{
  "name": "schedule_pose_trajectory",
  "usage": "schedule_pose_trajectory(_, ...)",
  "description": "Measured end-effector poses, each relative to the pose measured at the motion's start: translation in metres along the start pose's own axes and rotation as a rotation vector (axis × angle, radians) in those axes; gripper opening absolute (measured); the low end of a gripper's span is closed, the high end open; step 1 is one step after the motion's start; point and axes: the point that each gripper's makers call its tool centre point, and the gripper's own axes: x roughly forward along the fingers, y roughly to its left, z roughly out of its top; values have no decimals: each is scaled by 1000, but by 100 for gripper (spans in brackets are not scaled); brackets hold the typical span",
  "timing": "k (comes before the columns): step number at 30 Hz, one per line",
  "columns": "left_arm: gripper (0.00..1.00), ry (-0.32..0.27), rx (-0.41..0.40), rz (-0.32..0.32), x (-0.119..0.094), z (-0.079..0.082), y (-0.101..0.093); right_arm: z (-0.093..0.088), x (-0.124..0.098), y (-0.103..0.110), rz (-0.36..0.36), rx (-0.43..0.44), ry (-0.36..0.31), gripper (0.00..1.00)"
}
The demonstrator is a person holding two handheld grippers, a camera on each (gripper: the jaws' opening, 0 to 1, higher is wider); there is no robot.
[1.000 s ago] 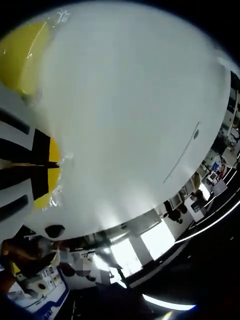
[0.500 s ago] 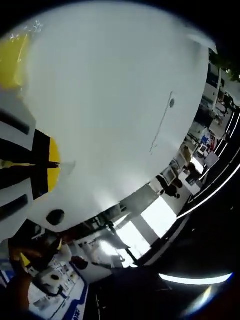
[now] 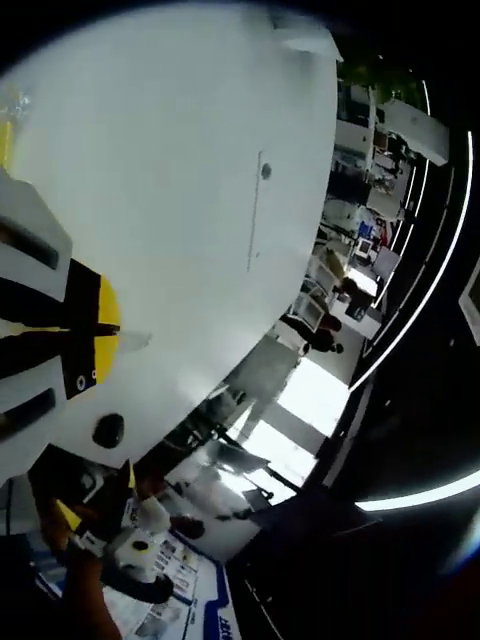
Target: Compare the silicone blocks by pressing each to a similar depth, holding the contact briefly, and releasing to observe deformation and rebound differences across the visible hardness samples.
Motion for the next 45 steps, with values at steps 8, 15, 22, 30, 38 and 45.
schedule_pose_trajectory(8, 0, -47, 33, -28, -12, 20, -7, 8, 1, 4, 11, -9, -12, 96)
schedule_pose_trajectory(15, 0, -104, 74, -68, -28, 52, -30, 31, 3, 7, 20, -39, -52, 96)
schedule_pose_trajectory(22, 0, -166, 95, -143, -48, 86, -55, 61, 5, 12, 41, -55, -108, 96)
schedule_pose_trajectory(30, 0, -209, 129, -221, -68, 110, -80, 80, 6, 19, 66, -66, -147, 96)
schedule_pose_trajectory(38, 0, -225, 122, -271, -78, 116, -94, 97, 5, 24, 84, -88, -171, 96)
schedule_pose_trajectory(45, 0, -233, 129, -308, -86, 120, -108, 121, 3, 31, 121, -99, -219, 96)
